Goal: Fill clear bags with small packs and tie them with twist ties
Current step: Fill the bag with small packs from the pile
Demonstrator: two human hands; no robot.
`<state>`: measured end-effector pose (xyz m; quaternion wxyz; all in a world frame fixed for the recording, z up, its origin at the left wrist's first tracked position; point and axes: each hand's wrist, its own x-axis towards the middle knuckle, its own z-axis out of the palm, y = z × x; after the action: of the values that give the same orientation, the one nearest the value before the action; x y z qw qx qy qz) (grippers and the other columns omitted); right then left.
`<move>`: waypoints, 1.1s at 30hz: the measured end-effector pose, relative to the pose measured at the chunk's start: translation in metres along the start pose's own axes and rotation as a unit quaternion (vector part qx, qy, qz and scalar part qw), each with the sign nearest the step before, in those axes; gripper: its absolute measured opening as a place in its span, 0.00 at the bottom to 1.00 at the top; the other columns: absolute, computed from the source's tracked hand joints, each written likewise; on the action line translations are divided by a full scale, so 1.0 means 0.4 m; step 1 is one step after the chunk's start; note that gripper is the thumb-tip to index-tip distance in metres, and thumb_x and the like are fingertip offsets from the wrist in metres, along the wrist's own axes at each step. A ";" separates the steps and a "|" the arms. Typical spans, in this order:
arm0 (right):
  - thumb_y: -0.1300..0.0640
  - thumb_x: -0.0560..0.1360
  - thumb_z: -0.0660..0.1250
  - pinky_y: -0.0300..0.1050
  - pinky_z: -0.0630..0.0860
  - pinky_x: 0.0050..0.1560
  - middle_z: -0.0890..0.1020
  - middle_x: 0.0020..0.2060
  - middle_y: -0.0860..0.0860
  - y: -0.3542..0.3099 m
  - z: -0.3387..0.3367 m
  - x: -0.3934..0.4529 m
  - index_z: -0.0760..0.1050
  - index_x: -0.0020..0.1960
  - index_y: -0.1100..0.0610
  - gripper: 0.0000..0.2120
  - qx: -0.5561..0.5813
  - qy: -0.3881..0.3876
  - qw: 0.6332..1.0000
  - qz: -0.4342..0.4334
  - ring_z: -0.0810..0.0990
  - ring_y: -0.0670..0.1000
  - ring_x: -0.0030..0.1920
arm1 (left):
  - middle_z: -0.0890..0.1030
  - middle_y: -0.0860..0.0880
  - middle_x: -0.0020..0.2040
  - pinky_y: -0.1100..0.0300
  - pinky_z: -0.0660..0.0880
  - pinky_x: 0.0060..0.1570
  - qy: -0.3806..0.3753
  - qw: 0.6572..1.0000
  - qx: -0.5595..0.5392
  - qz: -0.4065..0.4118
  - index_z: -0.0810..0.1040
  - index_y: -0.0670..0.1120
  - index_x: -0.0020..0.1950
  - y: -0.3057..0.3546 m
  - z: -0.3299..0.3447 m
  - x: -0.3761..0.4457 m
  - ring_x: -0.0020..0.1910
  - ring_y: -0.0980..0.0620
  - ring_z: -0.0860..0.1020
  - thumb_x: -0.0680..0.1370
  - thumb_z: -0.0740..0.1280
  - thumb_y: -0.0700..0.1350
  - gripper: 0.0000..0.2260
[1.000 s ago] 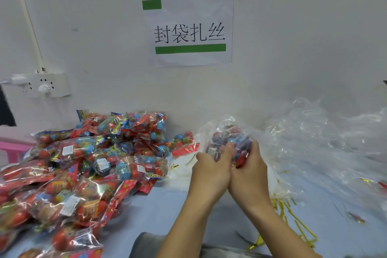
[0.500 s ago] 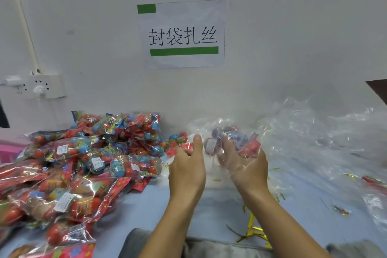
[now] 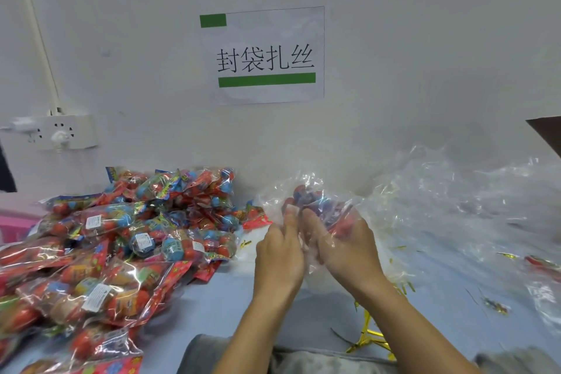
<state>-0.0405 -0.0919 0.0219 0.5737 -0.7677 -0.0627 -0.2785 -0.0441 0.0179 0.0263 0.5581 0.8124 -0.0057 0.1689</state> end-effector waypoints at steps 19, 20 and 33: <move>0.49 0.71 0.76 0.38 0.74 0.34 0.81 0.27 0.44 -0.006 0.004 -0.007 0.81 0.39 0.54 0.09 0.026 -0.013 0.998 0.057 0.77 0.42 0.28 | 0.74 0.52 0.28 0.56 0.71 0.32 0.095 0.990 -0.067 0.076 0.72 0.46 0.36 0.040 -0.033 -0.005 0.27 0.54 0.73 0.81 0.64 0.44 0.14; 0.48 0.72 0.76 0.34 0.70 0.31 0.79 0.24 0.42 -0.001 0.003 -0.007 0.79 0.36 0.53 0.11 0.008 -0.008 0.998 0.055 0.74 0.41 0.25 | 0.71 0.54 0.27 0.62 0.68 0.30 0.108 0.987 -0.046 0.114 0.70 0.48 0.34 0.044 -0.031 -0.008 0.27 0.57 0.70 0.81 0.64 0.43 0.16; 0.52 0.72 0.76 0.52 0.80 0.43 0.83 0.34 0.56 -0.006 -0.017 0.002 0.81 0.41 0.60 0.11 -0.001 -0.015 0.995 0.095 0.81 0.57 0.36 | 0.73 0.54 0.51 0.73 0.67 0.42 0.213 0.952 0.042 0.217 0.65 0.51 0.63 0.050 -0.067 -0.005 0.47 0.64 0.71 0.76 0.68 0.58 0.22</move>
<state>-0.0433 -0.0975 0.0256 0.5953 -0.7751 0.0020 -0.2116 -0.0573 0.0344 0.0526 0.4618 0.7592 -0.0557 0.4552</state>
